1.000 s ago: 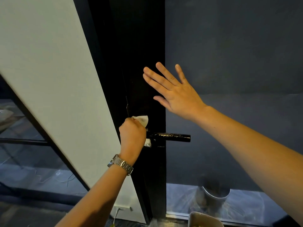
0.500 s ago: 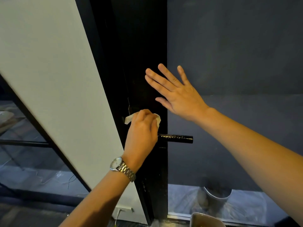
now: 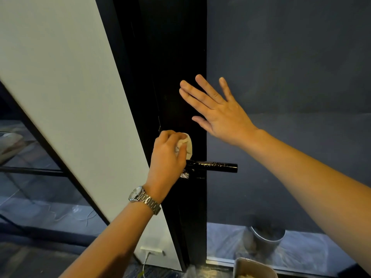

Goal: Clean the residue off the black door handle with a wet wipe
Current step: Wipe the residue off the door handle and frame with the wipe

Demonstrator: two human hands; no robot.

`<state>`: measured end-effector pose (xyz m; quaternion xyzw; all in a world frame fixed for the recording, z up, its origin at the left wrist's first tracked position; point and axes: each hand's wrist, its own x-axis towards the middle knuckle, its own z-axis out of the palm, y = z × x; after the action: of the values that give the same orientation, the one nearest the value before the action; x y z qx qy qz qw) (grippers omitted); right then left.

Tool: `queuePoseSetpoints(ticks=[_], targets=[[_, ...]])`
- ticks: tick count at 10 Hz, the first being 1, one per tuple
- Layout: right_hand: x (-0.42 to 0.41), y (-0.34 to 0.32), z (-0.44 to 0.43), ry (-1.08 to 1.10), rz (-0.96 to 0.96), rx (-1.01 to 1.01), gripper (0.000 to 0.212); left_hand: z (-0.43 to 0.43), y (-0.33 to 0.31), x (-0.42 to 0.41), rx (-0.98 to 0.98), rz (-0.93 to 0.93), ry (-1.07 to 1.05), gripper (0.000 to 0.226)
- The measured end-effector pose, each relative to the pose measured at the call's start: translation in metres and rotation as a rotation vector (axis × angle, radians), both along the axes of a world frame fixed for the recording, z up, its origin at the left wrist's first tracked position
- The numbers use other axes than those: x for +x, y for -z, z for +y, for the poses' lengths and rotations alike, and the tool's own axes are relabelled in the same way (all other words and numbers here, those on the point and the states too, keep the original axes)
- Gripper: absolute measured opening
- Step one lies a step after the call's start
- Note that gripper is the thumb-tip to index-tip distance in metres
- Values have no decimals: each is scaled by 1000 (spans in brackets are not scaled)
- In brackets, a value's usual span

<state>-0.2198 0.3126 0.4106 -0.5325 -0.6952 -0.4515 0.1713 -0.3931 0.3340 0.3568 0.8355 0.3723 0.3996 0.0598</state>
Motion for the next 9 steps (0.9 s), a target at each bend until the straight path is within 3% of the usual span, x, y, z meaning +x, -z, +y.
queuePoseSetpoints(ticks=[1,2,4,5,7,8,9], targets=[[0,0,-1,-3,-3,2,58,-6,-1,5,127,86,32,24],[-1,-1,-1,-1,-3,-3,58,-4,-10,4,250,277,243,32],[1,-1,-2,1,-4,3,58,-6,-10,11,132,194,96,16],[-1,-1,-1,-2,-5,2,58,-4,-16,10,197,261,106,16],[-1,1,-1,-8,14,-6,58,-4,-7,2,-303,-139,-85,31],[-2,0,-1,-3,13,-12,58,-5,-6,4,-391,-203,-123,32],[-2,1,0,-9,19,-2,58,-7,-8,4,-265,-134,-97,31]])
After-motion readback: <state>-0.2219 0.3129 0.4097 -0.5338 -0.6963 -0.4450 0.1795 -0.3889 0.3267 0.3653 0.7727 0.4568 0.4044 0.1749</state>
